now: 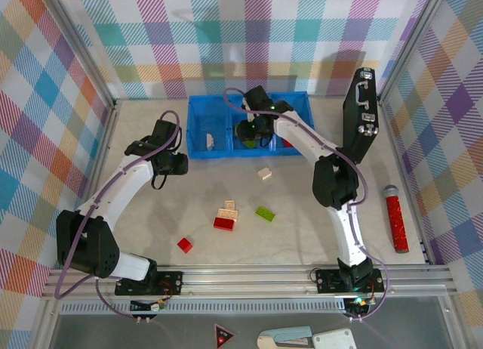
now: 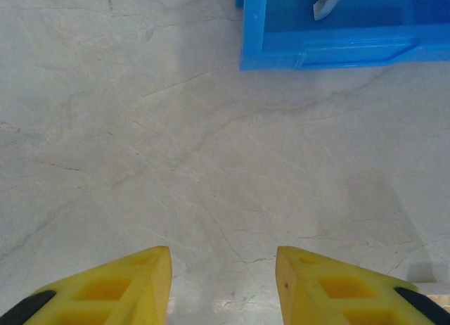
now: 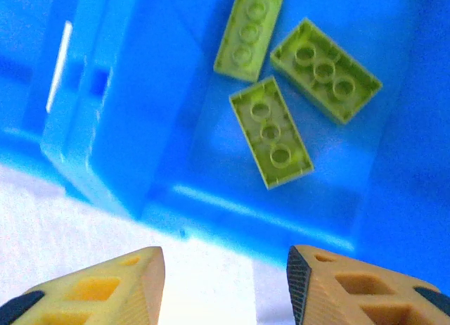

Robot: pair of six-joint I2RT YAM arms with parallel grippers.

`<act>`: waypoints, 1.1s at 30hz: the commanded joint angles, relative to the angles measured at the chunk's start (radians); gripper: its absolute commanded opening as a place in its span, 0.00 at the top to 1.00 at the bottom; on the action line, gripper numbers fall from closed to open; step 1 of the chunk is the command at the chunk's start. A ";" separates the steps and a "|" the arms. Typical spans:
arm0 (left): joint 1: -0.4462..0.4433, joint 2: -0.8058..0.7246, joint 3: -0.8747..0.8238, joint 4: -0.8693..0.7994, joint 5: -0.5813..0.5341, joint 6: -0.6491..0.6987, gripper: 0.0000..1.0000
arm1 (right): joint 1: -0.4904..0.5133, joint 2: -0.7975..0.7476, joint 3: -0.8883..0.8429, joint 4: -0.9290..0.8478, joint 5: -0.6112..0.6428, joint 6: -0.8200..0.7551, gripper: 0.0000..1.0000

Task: Sort the legos into containers by color
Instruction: Pick up the lego from the center of the table.

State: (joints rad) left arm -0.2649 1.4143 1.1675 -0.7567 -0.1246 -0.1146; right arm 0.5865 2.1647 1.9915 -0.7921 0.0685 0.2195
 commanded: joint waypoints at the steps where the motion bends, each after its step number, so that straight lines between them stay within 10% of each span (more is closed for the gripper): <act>1: 0.015 -0.033 -0.012 -0.009 -0.014 0.001 0.56 | 0.021 -0.093 -0.073 -0.039 0.037 -0.030 0.49; 17: 0.014 -0.034 -0.019 -0.003 -0.031 0.003 0.57 | 0.058 -0.265 -0.464 0.032 0.103 -0.122 0.46; 33: 0.015 -0.033 -0.023 0.013 -0.038 0.008 0.57 | 0.058 -0.135 -0.459 0.090 0.151 -0.159 0.39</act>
State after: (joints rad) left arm -0.2649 1.4067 1.1671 -0.7555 -0.1436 -0.1146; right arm 0.6392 1.9953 1.5028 -0.7101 0.2035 0.0860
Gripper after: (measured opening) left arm 0.434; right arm 0.611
